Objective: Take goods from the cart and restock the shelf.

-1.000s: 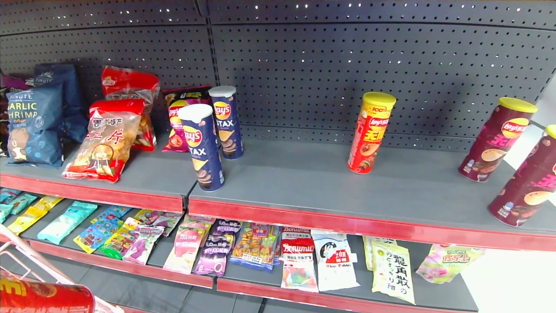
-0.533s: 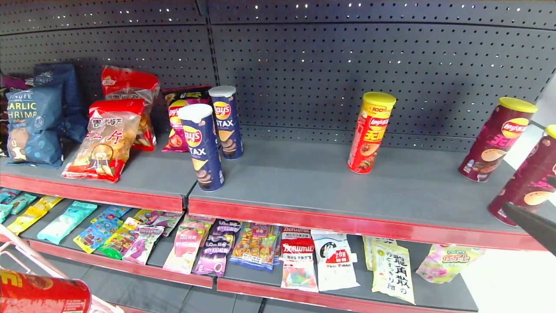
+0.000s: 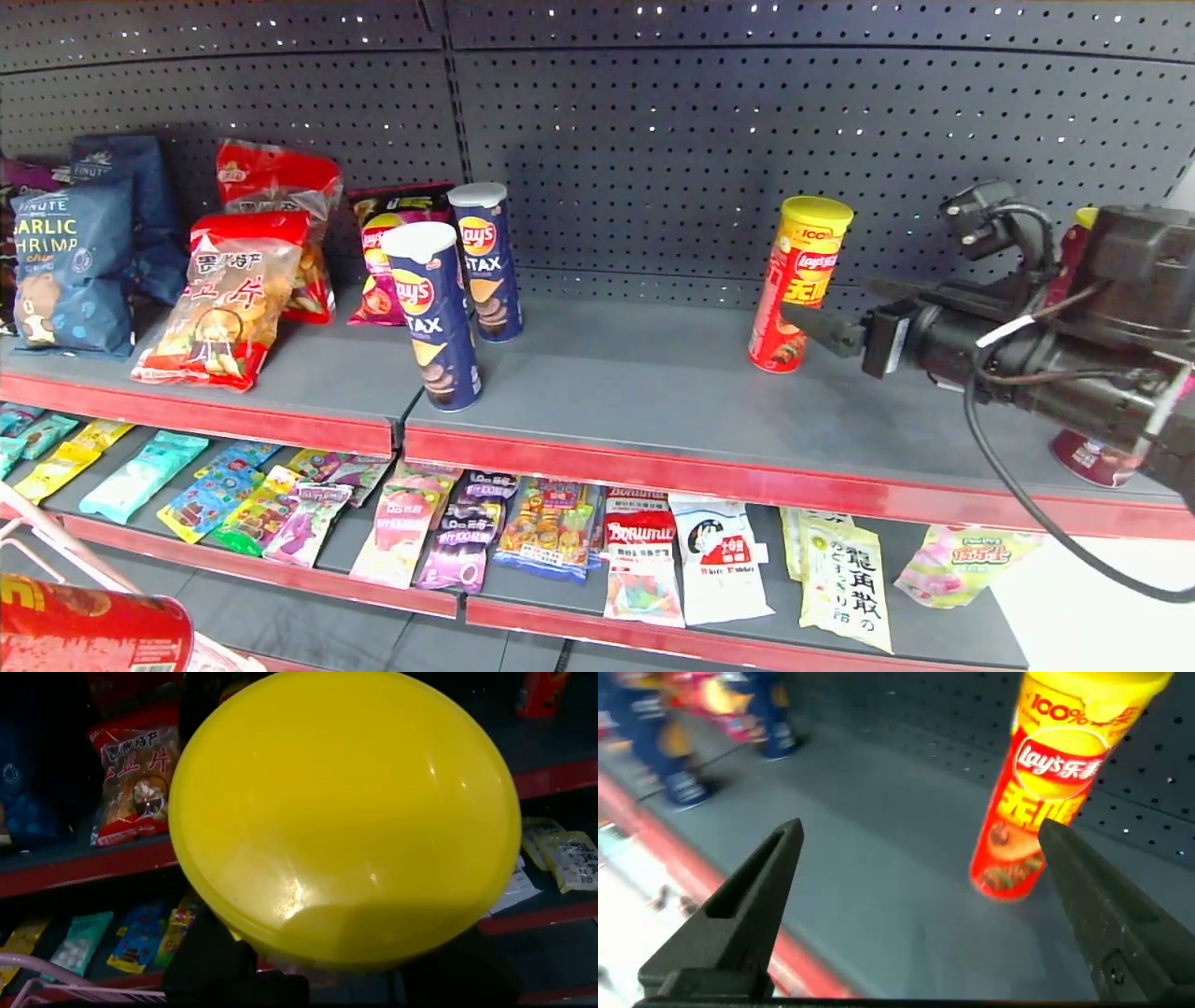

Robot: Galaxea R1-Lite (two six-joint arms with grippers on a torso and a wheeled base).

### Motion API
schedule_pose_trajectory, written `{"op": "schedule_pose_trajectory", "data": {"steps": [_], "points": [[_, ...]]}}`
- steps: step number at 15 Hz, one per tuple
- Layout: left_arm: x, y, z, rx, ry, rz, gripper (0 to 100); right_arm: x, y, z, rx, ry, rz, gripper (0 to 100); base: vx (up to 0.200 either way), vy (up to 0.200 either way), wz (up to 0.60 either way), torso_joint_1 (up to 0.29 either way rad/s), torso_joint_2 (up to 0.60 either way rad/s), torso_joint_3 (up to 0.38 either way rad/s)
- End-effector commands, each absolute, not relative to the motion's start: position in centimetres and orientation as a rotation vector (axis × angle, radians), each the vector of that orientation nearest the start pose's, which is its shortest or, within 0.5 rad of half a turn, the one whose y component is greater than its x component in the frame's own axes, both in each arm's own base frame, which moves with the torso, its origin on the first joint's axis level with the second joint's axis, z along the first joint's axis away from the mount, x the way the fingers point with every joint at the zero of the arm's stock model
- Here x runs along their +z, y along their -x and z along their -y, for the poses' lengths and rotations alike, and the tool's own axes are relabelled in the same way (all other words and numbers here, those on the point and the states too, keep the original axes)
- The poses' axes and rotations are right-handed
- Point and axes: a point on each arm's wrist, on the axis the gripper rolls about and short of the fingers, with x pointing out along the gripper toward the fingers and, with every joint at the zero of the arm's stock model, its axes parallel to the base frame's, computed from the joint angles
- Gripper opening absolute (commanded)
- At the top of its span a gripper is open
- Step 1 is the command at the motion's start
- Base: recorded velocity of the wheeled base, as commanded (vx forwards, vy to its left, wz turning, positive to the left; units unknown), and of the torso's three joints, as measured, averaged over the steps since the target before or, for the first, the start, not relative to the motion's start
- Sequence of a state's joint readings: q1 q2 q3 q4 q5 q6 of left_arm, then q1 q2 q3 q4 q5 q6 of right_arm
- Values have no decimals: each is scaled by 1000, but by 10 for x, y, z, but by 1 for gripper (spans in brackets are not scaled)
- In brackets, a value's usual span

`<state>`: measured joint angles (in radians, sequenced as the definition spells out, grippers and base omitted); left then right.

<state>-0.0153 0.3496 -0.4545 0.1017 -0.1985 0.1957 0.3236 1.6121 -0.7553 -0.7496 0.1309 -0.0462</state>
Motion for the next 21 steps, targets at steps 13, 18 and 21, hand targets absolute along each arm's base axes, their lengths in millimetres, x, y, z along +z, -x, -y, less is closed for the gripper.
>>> {"op": "schedule_pose_trajectory", "data": {"steps": [13, 18, 21], "points": [[194, 12, 4, -207, -193, 9, 0, 184, -368, -90, 196, 67, -95, 100, 0, 0, 0, 0, 0, 0], [194, 11, 4, -208, -192, 2, 0, 185, -383, -92, 178, 65, -73, 100, 0, 0, 0, 0, 0, 0], [194, 11, 4, -208, -192, 0, 0, 187, -390, -94, 173, 63, -55, 100, 0, 0, 0, 0, 0, 0]]}}
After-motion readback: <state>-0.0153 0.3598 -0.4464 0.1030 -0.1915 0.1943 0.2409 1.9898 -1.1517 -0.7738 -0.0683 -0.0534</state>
